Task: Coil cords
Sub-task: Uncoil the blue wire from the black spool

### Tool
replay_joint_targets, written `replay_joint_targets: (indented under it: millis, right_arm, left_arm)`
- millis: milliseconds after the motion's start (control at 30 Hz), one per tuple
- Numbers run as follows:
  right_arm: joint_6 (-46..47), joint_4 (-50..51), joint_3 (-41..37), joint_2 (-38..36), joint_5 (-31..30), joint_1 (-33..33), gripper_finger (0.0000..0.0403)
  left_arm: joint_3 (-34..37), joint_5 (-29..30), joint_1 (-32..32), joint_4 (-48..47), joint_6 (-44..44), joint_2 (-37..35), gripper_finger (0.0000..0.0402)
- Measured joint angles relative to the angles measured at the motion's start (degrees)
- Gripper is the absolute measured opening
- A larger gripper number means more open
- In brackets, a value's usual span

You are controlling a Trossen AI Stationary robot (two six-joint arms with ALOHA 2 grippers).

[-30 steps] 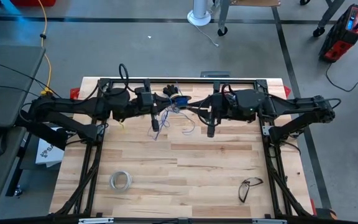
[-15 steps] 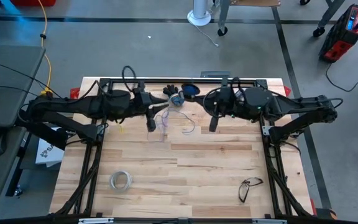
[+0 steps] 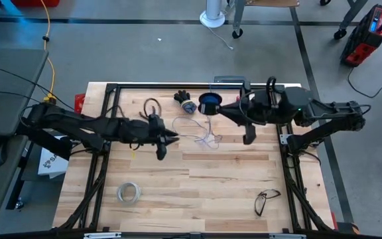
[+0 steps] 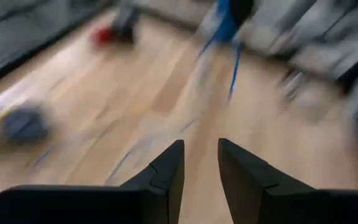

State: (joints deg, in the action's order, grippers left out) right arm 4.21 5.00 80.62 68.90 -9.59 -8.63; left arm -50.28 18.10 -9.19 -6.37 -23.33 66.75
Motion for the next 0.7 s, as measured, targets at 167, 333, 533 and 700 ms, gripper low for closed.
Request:
replay_joint_targets:
  millis: [167,333,533,700]
  right_arm:
    - [4.16,0.0,0.0,-0.01,6.44,-0.15,0.0]
    - [3.76,-2.23,0.07,0.24,6.1,-0.15,0.0]
    - [3.51,-2.86,-0.04,1.05,5.97,-0.15,0.0]
    - [3.47,-3.81,0.0,2.54,5.95,-0.03,0.0]
  left_arm:
    - [-3.63,0.16,0.85,16.46,8.52,-0.16,0.0094]
    - [-11.05,-0.57,3.0,17.85,15.24,-0.2,0.0097]
    - [-17.14,-3.11,4.82,13.06,19.97,-0.01,0.0098]
    - [-17.99,-8.52,6.48,14.17,15.89,1.85,0.0103]
